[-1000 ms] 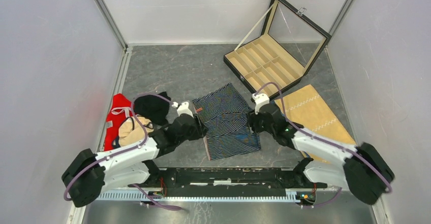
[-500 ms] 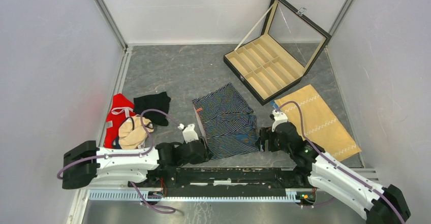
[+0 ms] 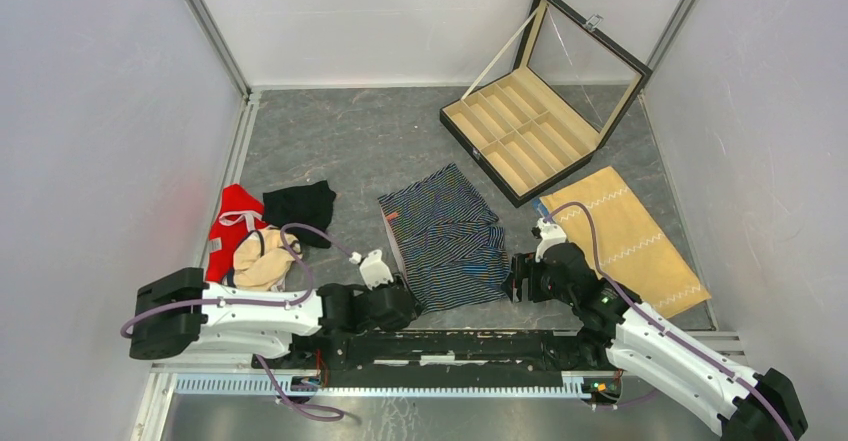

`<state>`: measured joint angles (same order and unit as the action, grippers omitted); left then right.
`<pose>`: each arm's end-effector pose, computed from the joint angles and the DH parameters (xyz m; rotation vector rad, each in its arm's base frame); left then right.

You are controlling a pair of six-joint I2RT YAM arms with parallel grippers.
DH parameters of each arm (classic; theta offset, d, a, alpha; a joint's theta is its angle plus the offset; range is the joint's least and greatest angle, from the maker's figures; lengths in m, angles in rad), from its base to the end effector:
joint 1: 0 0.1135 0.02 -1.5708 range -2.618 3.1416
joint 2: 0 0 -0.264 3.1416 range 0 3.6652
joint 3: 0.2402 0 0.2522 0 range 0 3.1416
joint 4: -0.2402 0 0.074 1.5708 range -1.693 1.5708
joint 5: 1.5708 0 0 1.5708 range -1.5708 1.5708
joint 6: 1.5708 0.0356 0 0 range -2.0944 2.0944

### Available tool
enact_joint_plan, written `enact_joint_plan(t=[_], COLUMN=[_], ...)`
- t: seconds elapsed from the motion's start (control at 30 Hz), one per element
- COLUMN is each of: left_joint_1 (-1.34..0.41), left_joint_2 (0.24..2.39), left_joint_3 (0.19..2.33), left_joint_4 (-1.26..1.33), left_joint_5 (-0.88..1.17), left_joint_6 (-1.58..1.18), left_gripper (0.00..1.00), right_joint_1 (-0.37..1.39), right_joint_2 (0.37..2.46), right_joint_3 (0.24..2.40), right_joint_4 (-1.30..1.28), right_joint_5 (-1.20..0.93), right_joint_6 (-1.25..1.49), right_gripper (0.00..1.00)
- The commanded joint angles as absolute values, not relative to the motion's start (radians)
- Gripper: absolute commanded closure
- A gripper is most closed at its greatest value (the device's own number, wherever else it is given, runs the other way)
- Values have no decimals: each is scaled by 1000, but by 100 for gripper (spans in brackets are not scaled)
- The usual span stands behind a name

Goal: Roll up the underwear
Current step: Fold the underwear at the center of the board.

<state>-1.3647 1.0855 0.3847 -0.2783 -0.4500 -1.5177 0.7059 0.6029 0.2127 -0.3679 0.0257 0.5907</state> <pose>0.0524 -0.1749 0.1469 -0.3709 2.5199 -0.6928 0.1007 0.0846 0.1502 -0.1255 2.4083 0.6019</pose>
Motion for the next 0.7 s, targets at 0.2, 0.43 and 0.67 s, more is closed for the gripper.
enact_joint_plan(t=[0.2, 0.43, 0.67], left_joint_1=[-1370, -1370, -1371], left_joint_2=[1124, 1148, 1149], left_joint_3=[326, 316, 290], left_joint_4=[-313, -276, -250], left_joint_5=[-494, -492, -501], left_joint_6=[-1577, -1575, -1581], left_gripper=[60, 55, 60], right_joint_1=[708, 708, 709], right_joint_2=[601, 597, 608], right_joint_3=[205, 206, 207], right_joint_4=[-341, -333, -330], right_joint_5=[-26, -69, -111], right_joint_6=[605, 622, 623], right_gripper=[27, 26, 35])
